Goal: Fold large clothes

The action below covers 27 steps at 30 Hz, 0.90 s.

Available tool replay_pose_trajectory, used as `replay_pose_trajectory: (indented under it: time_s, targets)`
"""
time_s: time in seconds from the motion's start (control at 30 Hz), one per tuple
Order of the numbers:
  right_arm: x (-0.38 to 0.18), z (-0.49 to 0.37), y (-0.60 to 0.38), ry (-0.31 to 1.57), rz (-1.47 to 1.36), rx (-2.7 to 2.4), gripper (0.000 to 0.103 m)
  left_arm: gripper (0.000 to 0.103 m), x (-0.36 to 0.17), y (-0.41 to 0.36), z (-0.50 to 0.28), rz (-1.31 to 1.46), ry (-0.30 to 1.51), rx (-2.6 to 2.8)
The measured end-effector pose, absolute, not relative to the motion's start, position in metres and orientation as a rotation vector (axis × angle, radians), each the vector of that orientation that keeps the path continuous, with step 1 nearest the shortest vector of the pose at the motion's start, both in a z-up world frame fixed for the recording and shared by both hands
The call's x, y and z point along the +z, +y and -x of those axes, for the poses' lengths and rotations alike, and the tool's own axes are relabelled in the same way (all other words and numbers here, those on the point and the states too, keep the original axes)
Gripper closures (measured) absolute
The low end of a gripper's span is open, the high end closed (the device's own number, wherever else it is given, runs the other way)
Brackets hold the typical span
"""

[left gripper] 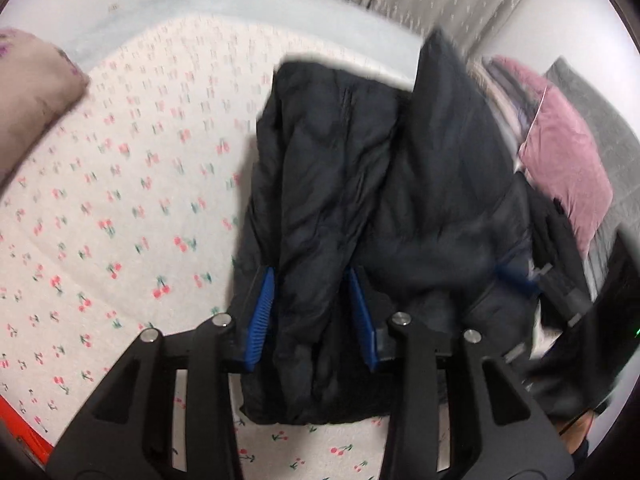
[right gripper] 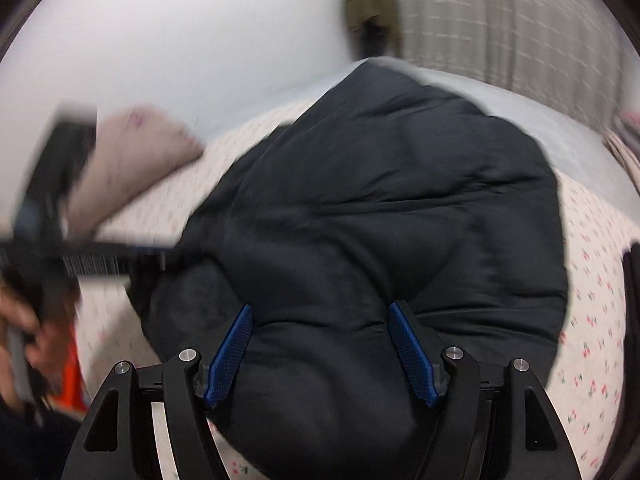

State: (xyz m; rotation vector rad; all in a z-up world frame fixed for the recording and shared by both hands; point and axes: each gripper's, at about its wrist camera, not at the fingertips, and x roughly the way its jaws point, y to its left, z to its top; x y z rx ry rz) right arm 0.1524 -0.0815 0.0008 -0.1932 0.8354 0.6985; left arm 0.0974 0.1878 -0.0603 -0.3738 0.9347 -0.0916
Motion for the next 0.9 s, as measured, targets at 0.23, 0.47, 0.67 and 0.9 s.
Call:
replay_pose_trajectory:
  time_s: [0.23,0.47,0.67,0.9]
  targets:
    - [-0.028,-0.154,-0.053,0.890,0.263,0.777,0.031,0.056,-0.039,0.181,-0.099,0.368,0.836,-0.087]
    - [-0.040,-0.164,-0.054,0.945,0.264,0.778,0.031,0.056,-0.069,0.162,-0.138,0.290,0.916,0.069]
    - [0.020,-0.183,-0.105,0.912,0.042,0.843,0.031,0.056,-0.076,0.182,-0.137,0.333,0.943,0.088]
    - [0.033,-0.269,-0.187,0.876,-0.282,0.588,0.031,0.044,-0.013,0.173,-0.123,0.442,0.731,-0.080]
